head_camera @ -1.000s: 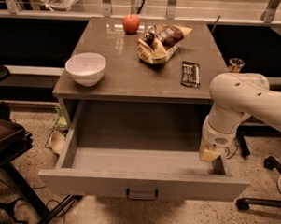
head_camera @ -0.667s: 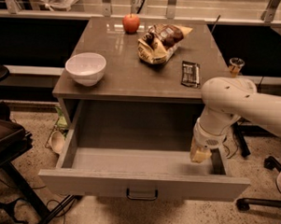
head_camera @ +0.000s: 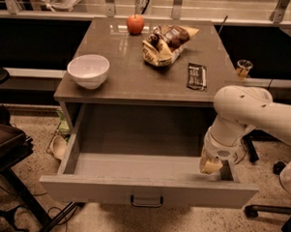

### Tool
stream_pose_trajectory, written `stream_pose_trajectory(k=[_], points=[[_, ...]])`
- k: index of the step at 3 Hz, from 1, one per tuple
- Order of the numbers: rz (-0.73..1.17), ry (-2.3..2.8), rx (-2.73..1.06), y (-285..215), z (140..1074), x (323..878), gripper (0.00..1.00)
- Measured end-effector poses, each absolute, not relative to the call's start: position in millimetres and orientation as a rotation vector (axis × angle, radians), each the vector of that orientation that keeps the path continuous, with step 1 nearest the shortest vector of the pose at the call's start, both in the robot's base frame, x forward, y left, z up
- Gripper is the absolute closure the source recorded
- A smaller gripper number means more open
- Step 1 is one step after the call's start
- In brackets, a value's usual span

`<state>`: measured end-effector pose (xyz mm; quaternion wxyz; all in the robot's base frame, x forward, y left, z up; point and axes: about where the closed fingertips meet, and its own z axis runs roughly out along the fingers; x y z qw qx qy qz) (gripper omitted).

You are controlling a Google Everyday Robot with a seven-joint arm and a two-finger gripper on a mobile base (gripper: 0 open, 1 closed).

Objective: Open top drawer

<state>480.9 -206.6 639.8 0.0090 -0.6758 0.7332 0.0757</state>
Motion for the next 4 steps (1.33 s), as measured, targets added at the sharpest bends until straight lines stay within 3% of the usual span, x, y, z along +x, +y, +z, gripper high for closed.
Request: stream_pose_trajectory(k=[3,4], points=[[0.253,2.308,-1.955,-215.4,643.8,397.7,1.00],[0.266,2.340,-1.928,-223.6,638.6,375.9,0.82]])
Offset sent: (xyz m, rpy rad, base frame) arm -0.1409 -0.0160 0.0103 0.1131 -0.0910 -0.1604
